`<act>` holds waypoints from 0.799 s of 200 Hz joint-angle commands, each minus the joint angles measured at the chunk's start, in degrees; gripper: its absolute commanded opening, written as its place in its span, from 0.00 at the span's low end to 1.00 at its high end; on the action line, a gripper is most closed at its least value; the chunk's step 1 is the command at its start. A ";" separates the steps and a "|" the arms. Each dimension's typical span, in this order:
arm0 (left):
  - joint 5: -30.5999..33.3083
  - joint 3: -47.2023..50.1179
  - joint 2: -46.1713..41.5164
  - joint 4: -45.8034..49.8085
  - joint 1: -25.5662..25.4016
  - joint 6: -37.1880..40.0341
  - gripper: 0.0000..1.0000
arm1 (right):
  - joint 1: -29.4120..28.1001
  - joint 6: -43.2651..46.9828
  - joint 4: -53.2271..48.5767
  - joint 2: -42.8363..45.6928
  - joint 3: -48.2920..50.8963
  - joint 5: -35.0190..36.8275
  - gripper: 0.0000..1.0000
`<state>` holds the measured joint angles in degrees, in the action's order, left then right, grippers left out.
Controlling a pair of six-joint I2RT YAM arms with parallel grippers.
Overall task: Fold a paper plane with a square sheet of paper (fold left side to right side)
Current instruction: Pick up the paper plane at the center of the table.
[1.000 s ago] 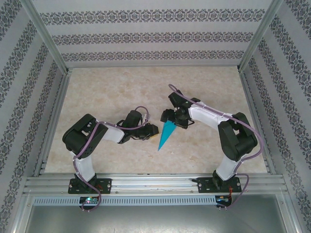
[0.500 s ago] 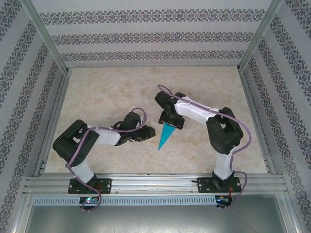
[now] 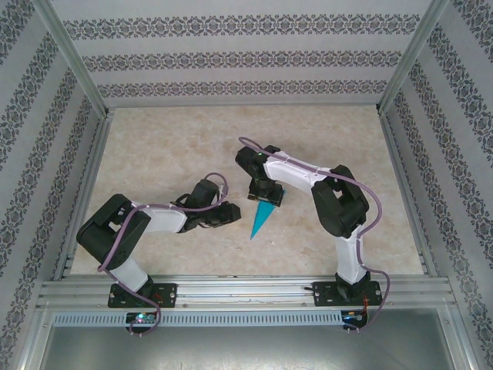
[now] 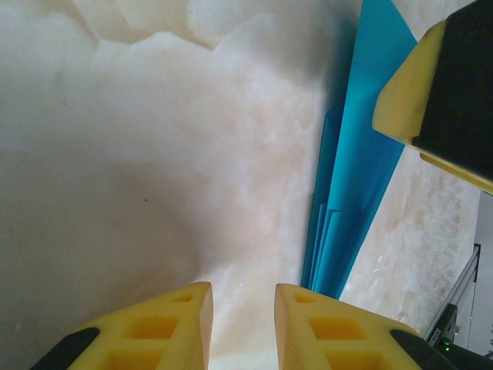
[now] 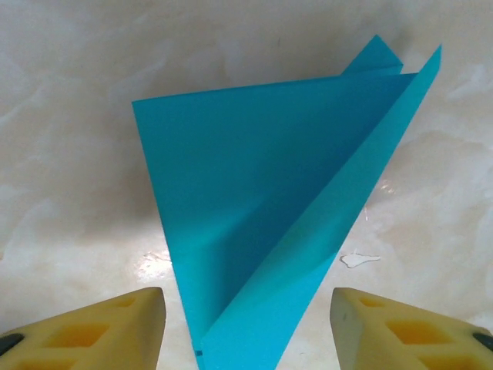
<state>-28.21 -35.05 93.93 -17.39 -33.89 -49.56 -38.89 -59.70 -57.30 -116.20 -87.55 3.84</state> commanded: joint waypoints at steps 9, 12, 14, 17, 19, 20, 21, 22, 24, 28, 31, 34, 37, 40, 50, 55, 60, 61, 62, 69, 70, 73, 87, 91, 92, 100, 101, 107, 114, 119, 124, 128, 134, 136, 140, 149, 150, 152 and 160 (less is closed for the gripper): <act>0.71 0.93 -1.82 2.27 1.09 2.21 0.28 | -0.65 -1.47 -2.64 -0.81 -0.70 1.02 0.52; 0.76 0.99 -1.89 2.34 1.15 2.27 0.28 | -0.71 -1.51 -2.64 -0.85 -0.65 1.05 0.51; 0.74 0.98 -1.90 2.35 1.18 2.32 0.28 | -0.67 -1.48 -2.64 -0.86 -0.62 1.01 0.50; 0.70 0.95 -1.86 2.43 1.19 2.36 0.28 | -0.70 -1.61 -2.64 -0.87 -0.56 1.00 0.49; 0.72 0.95 -1.90 2.51 1.26 2.41 0.28 | -0.67 -1.62 -2.64 -0.87 -0.53 1.00 0.48; 0.71 0.95 -1.90 2.52 1.27 2.43 0.28 | -0.66 -1.59 -2.64 -0.87 -0.52 1.00 0.48; 0.70 0.95 -1.91 2.53 1.28 2.44 0.28 | -0.66 -1.62 -2.64 -0.87 -0.48 1.00 0.48; 0.74 0.99 -1.91 2.53 1.28 2.45 0.28 | -0.66 -1.63 -2.64 -0.87 -0.45 1.00 0.48; 0.71 1.02 -1.91 2.55 1.35 2.45 0.28 | -0.66 -1.69 -2.64 -0.85 -0.44 1.06 0.47; 0.70 1.03 -1.99 2.61 1.41 2.51 0.28 | -0.67 -1.69 -2.56 -0.87 -0.36 0.97 0.46; 0.74 1.11 -2.00 2.62 1.44 2.53 0.28 | -0.66 -1.73 -2.56 -0.87 -0.35 0.94 0.45; 0.78 1.12 -2.07 2.62 1.46 2.54 0.28 | -0.66 -1.71 -2.56 -0.86 -0.34 0.91 0.45; 0.71 1.19 -2.11 2.62 1.49 2.50 0.28 | -0.70 -1.73 -2.56 -0.84 -0.24 0.91 0.45; 0.71 1.21 -2.16 2.62 1.58 2.52 0.28 | -0.74 -1.69 -2.56 -0.94 -0.25 0.91 0.45; 0.69 1.37 -2.34 2.70 1.75 2.60 0.28 | -0.75 -1.74 -2.56 -0.93 -0.12 0.83 0.43; 0.74 1.40 -2.47 2.71 1.80 2.60 0.28 | -0.74 -1.80 -2.47 -0.95 -0.08 0.75 0.42; 0.70 1.51 -2.60 2.71 1.89 2.60 0.28 | -0.76 -1.83 -2.38 -0.91 0.00 0.58 0.40; 0.74 1.54 -2.61 2.75 1.94 2.62 0.28 | -0.75 -1.87 -2.38 -0.93 0.01 0.57 0.40; 0.72 1.55 -2.65 2.78 1.96 2.62 0.28 | -0.75 -1.85 -2.38 -0.94 0.01 0.61 0.40; 0.86 1.64 -3.02 2.95 2.09 2.66 0.28 | -0.74 -1.95 -2.30 -0.88 0.09 0.52 0.38; 0.82 1.69 -3.08 2.96 2.13 2.64 0.28 | -0.74 -1.93 -2.30 -0.88 0.10 0.50 0.38; 0.85 1.73 -3.24 3.04 2.20 2.71 0.28 | -0.75 -1.91 -2.29 -0.86 0.10 0.49 0.37; 1.19 2.07 -4.28 3.53 2.56 2.80 0.28 | -0.83 -2.08 -2.21 -0.57 0.27 0.39 0.34; 1.25 2.15 -4.52 3.71 2.67 2.86 0.28 | -0.83 -2.21 -2.20 -0.48 0.33 0.31 0.33; 1.28 2.16 -4.71 3.78 2.72 2.92 0.28 | -0.88 -2.28 -2.20 -0.45 0.35 0.34 0.32; 1.42 2.28 -5.49 4.38 3.02 3.08 0.28 | -0.86 -2.38 -2.07 -0.18 0.49 0.16 0.30; 1.45 2.31 -5.59 4.47 3.08 3.12 0.28 | -0.90 -2.40 -2.00 -0.10 0.52 0.09 0.30; 1.55 2.32 -6.21 4.91 3.26 3.32 0.28 | -0.83 -2.56 -1.90 0.15 0.62 -0.02 0.28; 1.77 2.32 -7.07 5.57 3.48 3.50 0.28 | -0.88 -2.72 -1.83 0.64 0.75 -0.12 0.25; 1.88 2.35 -7.74 6.05 3.65 3.71 0.28 | -0.84 -2.87 -1.69 1.04 0.88 -0.12 0.22; 2.01 2.38 -8.44 6.57 3.93 3.88 0.28 | -0.84 -2.99 -1.55 1.46 1.04 -0.20 0.19; 2.14 2.42 -9.03 6.85 4.13 3.97 0.28 | -0.84 -3.12 -1.50 1.80 1.13 -0.19 0.17; 2.10 2.52 -9.85 7.30 4.54 4.11 0.28 | -0.84 -3.34 -1.42 2.45 1.30 -0.22 0.13; 2.10 2.53 -10.13 7.40 4.64 4.14 0.28 | -0.90 -3.45 -1.35 2.71 1.36 -0.23 0.12; 2.17 2.63 -10.87 7.66 4.93 4.18 0.28 | -0.88 -3.49 -1.33 3.20 1.53 -0.31 0.09; 2.21 2.81 -12.33 8.12 5.59 4.13 0.28 | -0.99 -3.79 -1.08 4.54 1.91 -0.23 0.03; 2.25 2.86 -12.53 8.14 5.63 4.17 0.28 | -0.99 -3.79 -1.08 4.54 1.91 -0.23 0.03; 2.20 2.92 -12.89 8.29 5.84 4.20 0.28 | -0.94 -3.92 -1.07 4.90 2.00 -0.19 0.03; 2.28 3.10 -14.49 8.86 6.50 4.21 0.28 | -0.93 -4.03 -0.81 6.17 2.41 -0.07 0.00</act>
<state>-26.83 -32.93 83.59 -11.94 -29.54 -47.09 -38.92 -62.57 -57.58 -114.98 -86.43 3.53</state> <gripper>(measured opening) 0.277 0.044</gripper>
